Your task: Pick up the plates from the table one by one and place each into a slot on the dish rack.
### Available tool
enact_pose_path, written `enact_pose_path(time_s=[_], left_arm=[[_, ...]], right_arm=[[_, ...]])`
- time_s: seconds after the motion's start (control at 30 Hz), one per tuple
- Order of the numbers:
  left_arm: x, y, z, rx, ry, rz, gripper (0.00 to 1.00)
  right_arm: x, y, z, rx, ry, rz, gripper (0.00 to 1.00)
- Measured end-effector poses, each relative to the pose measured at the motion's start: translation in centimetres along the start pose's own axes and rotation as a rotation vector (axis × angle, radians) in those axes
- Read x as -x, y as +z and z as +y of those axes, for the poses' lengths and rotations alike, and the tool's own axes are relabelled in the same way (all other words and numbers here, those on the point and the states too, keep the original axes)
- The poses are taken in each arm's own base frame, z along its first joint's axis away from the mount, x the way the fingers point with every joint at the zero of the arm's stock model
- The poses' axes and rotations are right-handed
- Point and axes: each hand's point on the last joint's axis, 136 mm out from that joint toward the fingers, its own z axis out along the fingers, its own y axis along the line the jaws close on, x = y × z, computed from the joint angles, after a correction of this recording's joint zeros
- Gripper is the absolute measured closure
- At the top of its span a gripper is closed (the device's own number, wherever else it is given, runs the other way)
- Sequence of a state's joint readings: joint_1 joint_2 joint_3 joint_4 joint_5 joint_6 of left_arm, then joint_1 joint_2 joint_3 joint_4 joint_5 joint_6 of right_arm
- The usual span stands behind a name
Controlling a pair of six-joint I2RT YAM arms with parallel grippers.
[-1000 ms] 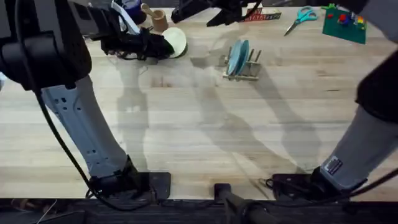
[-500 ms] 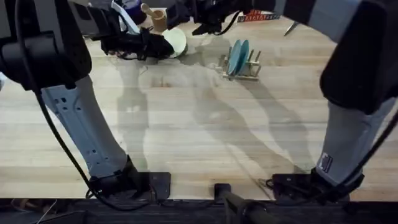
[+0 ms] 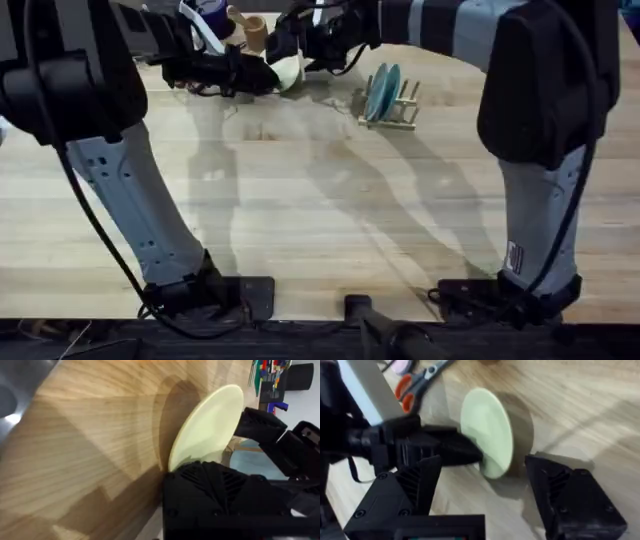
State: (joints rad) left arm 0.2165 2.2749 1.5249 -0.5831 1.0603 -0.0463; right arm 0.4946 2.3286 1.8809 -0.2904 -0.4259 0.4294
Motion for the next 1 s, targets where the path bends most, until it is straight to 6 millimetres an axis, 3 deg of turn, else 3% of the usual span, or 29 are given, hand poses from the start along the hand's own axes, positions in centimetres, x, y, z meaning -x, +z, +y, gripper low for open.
enact_pose_path(time_s=[0.2, 0.53, 0.67, 0.83, 0.93, 1.0], left_arm=[[0.0, 0.0, 0.0, 0.0, 0.0, 0.0, 0.96], [0.1, -0.2, 0.2, 0.003, -0.01, -0.004, 0.96], [0.1, -0.2, 0.1, 0.003, -0.013, -0.004, 0.96], [0.0, -0.3, 0.2, 0.002, -0.017, -0.004, 0.96], [0.0, -0.3, 0.2, 0.001, -0.017, -0.004, 0.96], [0.0, -0.3, 0.1, 0.0, -0.018, -0.004, 0.96]], right_arm=[[1.3, 0.5, 0.2, 0.009, 0.015, -0.062, 0.006], [0.6, 2.1, -0.1, 0.01, 0.053, -0.055, 0.032], [0.6, 2.2, 0.4, 0.017, 0.054, -0.061, 0.191], [0.7, 2.2, -0.1, -0.006, 0.068, -0.07, 0.563], [0.8, 2.2, -0.5, -0.017, 0.077, -0.072, 0.647], [0.8, 2.2, -0.7, -0.026, 0.08, -0.076, 0.754]])
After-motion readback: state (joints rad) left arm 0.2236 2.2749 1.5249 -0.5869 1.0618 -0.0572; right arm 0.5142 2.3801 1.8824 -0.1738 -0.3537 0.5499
